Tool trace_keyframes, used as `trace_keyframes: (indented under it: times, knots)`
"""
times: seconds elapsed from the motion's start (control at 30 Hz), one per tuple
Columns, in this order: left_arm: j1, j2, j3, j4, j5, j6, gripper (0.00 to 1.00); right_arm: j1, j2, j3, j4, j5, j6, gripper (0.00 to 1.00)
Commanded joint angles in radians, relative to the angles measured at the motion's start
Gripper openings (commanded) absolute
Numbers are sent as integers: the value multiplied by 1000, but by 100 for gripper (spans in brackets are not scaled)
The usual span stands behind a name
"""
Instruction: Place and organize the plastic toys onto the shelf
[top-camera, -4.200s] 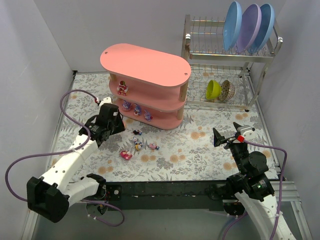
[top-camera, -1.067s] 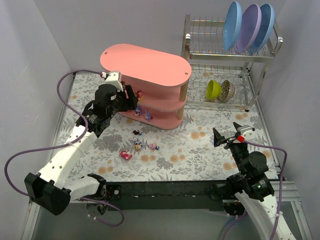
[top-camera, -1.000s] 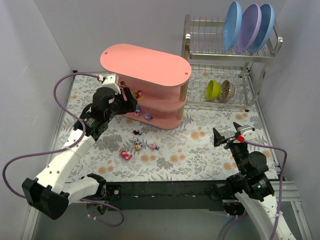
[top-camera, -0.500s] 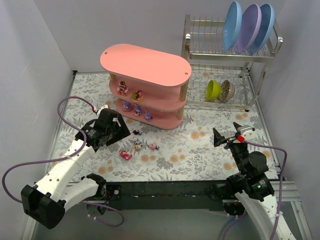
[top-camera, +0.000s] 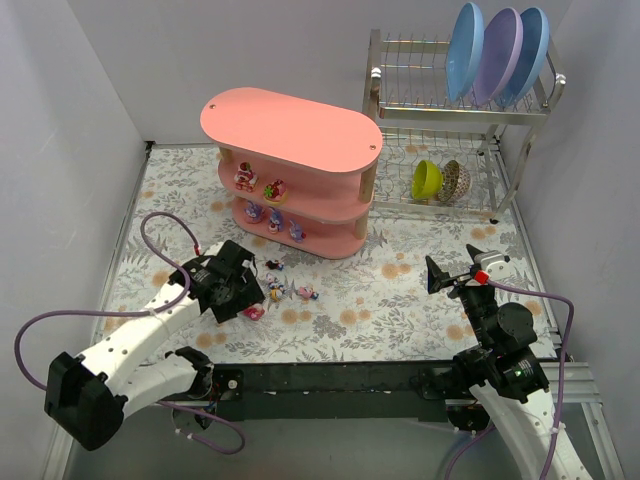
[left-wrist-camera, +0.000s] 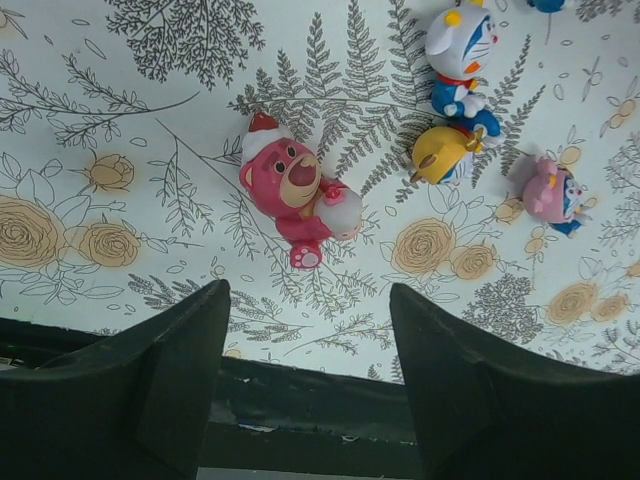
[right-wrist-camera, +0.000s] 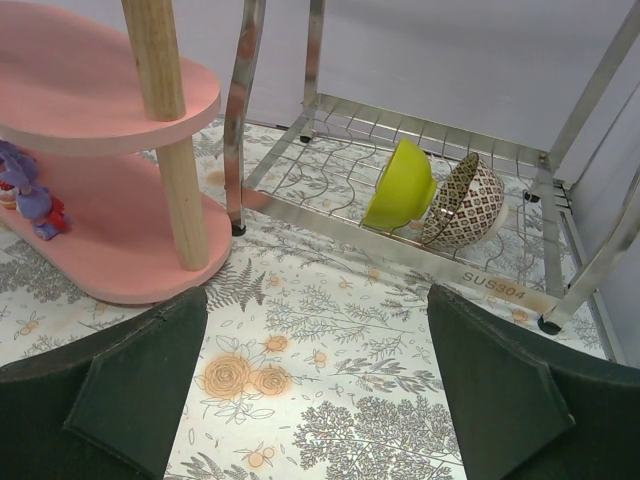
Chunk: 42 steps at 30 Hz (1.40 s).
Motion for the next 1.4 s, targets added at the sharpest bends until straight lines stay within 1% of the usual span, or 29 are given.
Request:
trace_keyframes:
  times: [0.0, 0.37, 0.6, 0.73, 1.0, 1.2, 1.37]
  knots:
    - [-37, 52, -15, -7, -46, -60, 63, 8, -207, 0, 51, 12, 9, 98]
    - [-73, 123, -49, 3, -89, -97, 61, 11, -207, 3, 48, 12, 10, 98]
    - [-76, 129, -54, -10, -110, -104, 61, 13, -205, 3, 48, 14, 10, 98]
    - [-76, 135, -51, -17, -125, -109, 59, 13, -207, 4, 46, 15, 12, 98]
    - [-76, 155, -14, -45, -161, -117, 57, 14, -207, 4, 48, 14, 12, 98]
    - [-76, 157, 1, -39, -139, -117, 56, 16, -207, 4, 46, 15, 12, 98]
    - [-80, 123, 59, -40, -128, -120, 56, 16, -205, 3, 48, 14, 12, 98]
